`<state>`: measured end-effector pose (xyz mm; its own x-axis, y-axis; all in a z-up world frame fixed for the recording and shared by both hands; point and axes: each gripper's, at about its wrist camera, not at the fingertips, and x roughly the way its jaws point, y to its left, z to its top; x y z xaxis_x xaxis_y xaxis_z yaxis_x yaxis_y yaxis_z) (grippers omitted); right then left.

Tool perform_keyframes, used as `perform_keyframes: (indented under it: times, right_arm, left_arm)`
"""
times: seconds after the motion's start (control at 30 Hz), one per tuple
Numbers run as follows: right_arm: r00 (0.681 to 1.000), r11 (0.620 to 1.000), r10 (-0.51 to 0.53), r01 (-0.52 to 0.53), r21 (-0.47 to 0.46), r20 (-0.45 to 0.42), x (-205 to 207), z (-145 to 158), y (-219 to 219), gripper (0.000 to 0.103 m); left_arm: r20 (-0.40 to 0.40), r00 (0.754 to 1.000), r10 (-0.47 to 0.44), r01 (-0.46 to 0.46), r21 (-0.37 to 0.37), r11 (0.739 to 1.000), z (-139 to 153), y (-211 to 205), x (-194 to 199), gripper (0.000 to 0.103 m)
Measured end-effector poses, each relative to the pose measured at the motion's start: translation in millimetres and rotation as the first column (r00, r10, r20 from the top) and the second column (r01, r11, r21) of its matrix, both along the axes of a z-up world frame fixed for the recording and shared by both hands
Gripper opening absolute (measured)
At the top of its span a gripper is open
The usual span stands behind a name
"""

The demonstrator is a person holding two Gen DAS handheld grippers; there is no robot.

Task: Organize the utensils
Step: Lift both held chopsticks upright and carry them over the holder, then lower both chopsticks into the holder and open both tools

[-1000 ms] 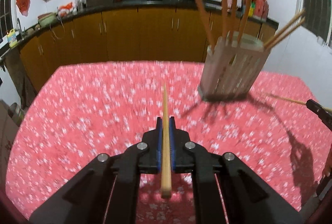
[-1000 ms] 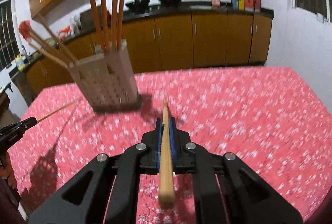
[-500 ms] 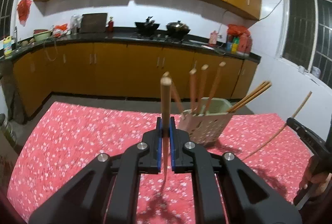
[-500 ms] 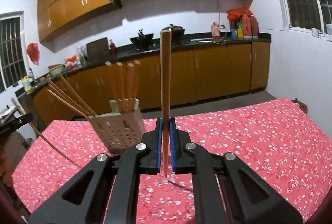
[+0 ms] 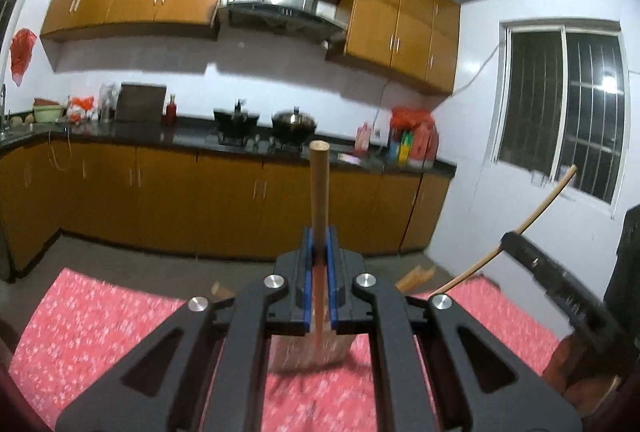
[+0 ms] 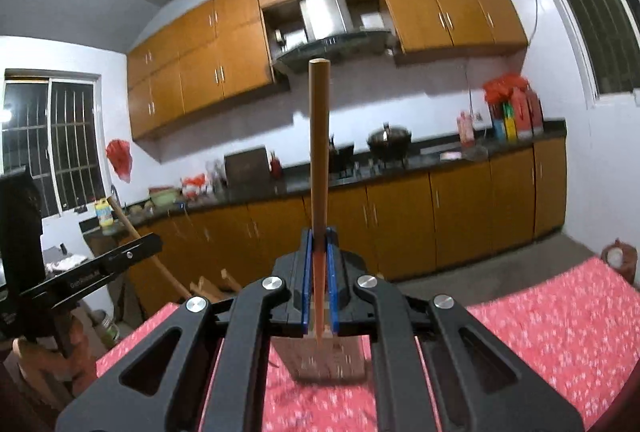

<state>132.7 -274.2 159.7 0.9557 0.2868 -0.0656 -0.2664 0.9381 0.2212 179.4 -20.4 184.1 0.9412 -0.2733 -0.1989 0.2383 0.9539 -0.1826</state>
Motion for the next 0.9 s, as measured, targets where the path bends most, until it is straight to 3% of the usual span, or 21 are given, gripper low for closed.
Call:
perform_keyframes:
  times: [0.13,0.27,0.53,0.9]
  right_arm:
    - [0.999,0.999,-0.027,0.027,-0.017,0.035,20.4,1.9,11.2,0.008]
    - [0.999,0.998,-0.038,0.039,-0.041,0.015,36.3,-8.2,17.6,0.008]
    - [0.996,0.996,-0.018,0.01,-0.091,-0.085,66.4,-35.2,31.1,0.008]
    - [0.987,0.992,0.017,-0.037,-0.118,-0.161,74.8,-51.2,43.4,0.009]
  left_arm:
    - [0.062,0.997,0.035,-0.033,-0.029,0.999,15.4,-9.3,10.5,0.007]
    - [0.117,0.988,0.096,-0.095,-0.02,0.995,19.1,-17.9,22.0,0.007]
    - [0.033,0.994,0.105,-0.106,0.015,0.994,-12.9,-26.8,63.2,0.007]
    - [-0.032,0.996,0.086,-0.086,0.018,0.996,-36.4,-23.1,80.1,0.008]
